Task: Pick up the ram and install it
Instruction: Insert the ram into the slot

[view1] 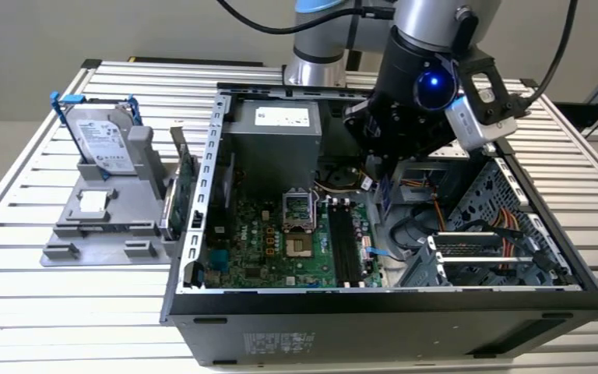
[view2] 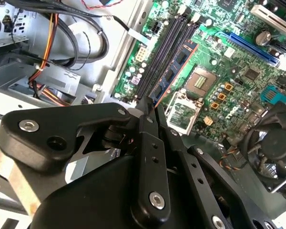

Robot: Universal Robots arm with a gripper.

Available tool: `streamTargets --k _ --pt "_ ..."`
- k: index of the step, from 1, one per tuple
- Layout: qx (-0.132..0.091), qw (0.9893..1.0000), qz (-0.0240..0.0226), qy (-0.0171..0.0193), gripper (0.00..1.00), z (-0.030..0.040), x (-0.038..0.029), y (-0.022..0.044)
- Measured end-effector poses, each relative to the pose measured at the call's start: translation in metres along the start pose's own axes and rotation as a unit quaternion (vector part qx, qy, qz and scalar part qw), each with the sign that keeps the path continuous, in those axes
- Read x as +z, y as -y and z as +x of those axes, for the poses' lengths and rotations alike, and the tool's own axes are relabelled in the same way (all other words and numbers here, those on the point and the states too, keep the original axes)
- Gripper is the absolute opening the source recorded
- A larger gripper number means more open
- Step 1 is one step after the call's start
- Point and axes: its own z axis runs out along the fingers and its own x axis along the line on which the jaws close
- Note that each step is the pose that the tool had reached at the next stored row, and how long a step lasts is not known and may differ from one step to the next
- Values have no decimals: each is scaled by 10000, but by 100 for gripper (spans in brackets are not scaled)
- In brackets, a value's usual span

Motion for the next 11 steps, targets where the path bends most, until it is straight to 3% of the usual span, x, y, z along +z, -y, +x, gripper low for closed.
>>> streamTargets --k 6,11 --pt "-26 10000 -1 0 0 1 68 6" --pt "-191 9998 -3 -1 0 1 105 10"
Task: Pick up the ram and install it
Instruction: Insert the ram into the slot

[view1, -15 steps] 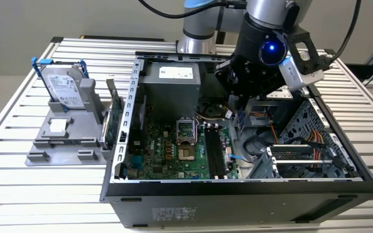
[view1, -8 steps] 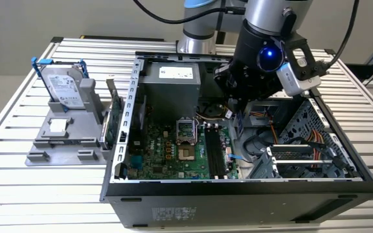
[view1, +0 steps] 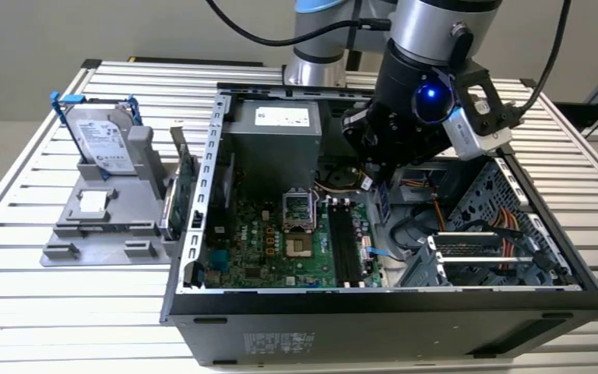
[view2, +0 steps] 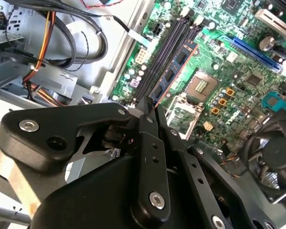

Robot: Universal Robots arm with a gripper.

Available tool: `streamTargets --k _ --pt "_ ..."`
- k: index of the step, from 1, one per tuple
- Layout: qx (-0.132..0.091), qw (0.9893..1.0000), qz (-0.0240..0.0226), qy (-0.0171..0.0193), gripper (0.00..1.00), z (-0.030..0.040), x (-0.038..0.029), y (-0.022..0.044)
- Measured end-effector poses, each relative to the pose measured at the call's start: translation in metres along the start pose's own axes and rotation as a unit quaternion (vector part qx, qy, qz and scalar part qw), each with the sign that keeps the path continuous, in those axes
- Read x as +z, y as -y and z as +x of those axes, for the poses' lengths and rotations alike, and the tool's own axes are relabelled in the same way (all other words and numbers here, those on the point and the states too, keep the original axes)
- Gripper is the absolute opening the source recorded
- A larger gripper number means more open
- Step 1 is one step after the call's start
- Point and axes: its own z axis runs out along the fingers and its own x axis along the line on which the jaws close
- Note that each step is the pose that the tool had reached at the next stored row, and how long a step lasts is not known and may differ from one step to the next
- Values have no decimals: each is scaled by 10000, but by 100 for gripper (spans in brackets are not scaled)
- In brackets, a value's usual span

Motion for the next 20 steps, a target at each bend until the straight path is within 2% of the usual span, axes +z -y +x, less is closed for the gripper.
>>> streamTargets --k 4,14,20 --pt "-101 9999 -1 -2 0 0 33 7" --pt "-106 9999 -2 -2 0 1 123 9" --pt "-105 9999 -2 -2 0 2 133 11"
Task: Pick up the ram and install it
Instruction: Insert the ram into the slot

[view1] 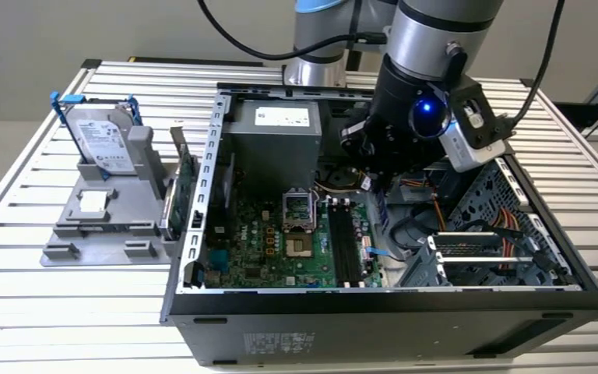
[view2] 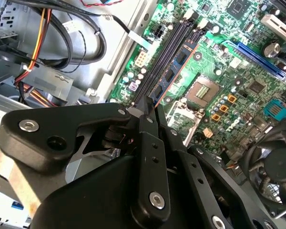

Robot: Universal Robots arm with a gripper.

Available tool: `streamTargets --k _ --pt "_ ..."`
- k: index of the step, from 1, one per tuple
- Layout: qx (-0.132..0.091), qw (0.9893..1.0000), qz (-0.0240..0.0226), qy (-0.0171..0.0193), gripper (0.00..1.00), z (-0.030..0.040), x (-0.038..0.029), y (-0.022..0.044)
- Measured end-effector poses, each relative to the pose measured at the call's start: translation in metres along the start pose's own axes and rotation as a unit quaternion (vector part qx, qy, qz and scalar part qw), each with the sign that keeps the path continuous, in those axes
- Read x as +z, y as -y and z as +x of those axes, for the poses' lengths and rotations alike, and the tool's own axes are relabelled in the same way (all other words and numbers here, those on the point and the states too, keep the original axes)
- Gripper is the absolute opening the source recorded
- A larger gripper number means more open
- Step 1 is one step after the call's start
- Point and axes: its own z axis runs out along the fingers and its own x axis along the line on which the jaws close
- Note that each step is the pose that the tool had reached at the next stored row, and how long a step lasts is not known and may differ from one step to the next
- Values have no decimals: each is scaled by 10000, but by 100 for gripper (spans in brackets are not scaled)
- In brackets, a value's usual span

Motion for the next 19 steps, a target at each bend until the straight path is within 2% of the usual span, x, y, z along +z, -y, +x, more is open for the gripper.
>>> streamTargets --k 7,19 --pt "0 10000 1 0 0 0 32 9" --pt "-1 10000 3 -7 0 1 150 22"
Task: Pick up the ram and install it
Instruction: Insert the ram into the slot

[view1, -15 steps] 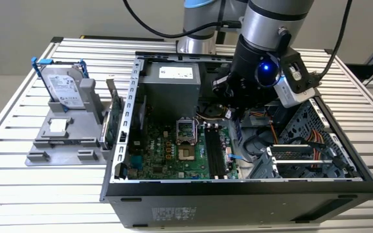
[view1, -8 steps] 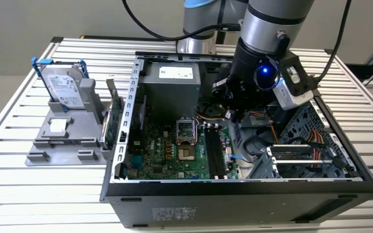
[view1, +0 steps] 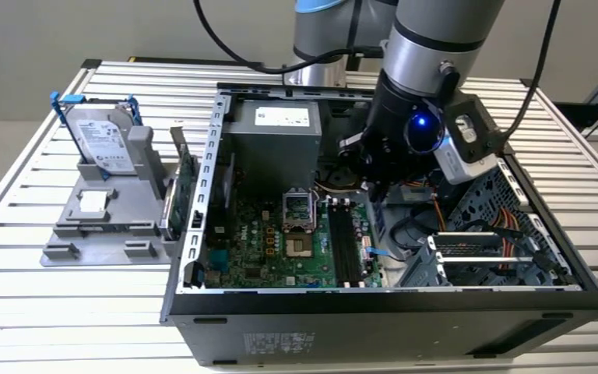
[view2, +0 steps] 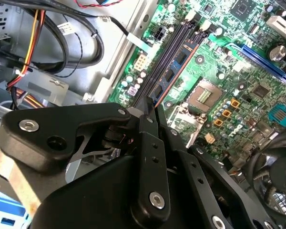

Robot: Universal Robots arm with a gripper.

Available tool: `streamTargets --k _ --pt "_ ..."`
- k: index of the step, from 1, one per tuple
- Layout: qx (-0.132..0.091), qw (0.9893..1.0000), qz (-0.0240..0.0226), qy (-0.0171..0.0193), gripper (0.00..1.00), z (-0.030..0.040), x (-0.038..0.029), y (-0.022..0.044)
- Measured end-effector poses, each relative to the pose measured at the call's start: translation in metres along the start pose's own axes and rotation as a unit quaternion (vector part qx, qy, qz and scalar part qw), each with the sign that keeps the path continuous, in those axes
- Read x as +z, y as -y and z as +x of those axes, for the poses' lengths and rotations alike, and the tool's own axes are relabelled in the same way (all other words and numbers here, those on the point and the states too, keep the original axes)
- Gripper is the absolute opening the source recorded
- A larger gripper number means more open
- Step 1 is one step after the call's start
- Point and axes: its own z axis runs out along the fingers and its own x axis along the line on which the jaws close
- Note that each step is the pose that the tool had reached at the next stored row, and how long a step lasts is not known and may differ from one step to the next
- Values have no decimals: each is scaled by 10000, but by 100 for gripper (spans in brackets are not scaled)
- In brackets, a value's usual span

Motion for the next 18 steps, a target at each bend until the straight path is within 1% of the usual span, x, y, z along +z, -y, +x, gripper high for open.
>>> streamTargets --k 3,10,18 --pt "-7 10000 -1 -4 0 0 21 12" --pt "-36 10000 0 -29 0 -6 70 48" --pt "-50 10000 0 -30 0 -7 120 70"
